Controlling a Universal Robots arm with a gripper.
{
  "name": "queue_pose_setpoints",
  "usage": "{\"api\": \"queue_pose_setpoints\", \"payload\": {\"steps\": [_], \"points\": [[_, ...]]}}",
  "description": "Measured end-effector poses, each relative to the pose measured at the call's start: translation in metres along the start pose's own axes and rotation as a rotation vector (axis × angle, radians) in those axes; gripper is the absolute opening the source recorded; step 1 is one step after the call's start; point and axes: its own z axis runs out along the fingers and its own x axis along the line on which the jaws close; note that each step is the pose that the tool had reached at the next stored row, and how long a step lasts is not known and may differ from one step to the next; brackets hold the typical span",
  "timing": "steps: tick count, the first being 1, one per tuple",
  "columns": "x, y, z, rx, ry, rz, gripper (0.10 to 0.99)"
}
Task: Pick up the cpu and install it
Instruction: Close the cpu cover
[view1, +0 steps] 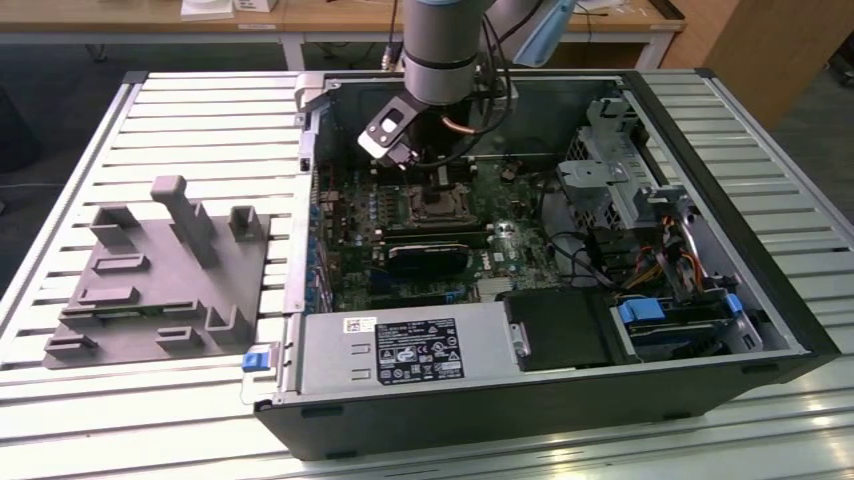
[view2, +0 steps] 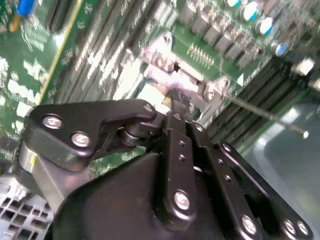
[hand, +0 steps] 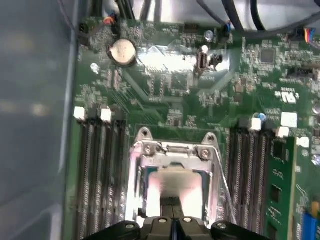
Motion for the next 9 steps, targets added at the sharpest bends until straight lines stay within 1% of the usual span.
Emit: {"api": "queue_pose_setpoints", "payload": {"steps": [3, 9], "points": [[-0.0002, -0.0001, -0.0079, 0.002, -0.0015, 0.000, 0.106], [-0.0003, 0.0011, -0.0081, 0.002, -0.0017, 0.000, 0.106]]}}
